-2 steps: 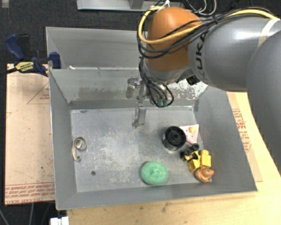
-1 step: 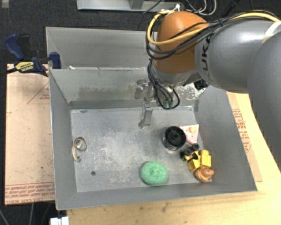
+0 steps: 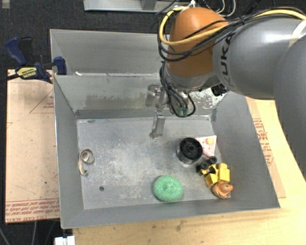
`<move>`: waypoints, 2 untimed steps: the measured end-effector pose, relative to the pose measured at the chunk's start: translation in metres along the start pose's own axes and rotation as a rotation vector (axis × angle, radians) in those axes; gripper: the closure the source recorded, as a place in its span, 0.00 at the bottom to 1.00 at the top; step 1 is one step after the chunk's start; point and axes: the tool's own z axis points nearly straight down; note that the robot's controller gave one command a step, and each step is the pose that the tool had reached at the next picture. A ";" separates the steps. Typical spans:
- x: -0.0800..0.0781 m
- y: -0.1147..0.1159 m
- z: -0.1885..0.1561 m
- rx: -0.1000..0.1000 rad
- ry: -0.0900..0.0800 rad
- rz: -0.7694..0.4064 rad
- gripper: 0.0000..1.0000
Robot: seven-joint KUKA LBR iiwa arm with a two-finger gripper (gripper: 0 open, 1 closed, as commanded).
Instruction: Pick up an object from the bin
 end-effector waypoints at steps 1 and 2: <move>-0.002 -0.024 -0.021 -0.003 -0.006 0.016 0.00; 0.007 -0.049 -0.036 0.000 -0.005 0.040 0.00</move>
Offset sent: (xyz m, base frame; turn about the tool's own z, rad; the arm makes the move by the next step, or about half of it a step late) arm -0.0115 -0.0469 0.0347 0.0360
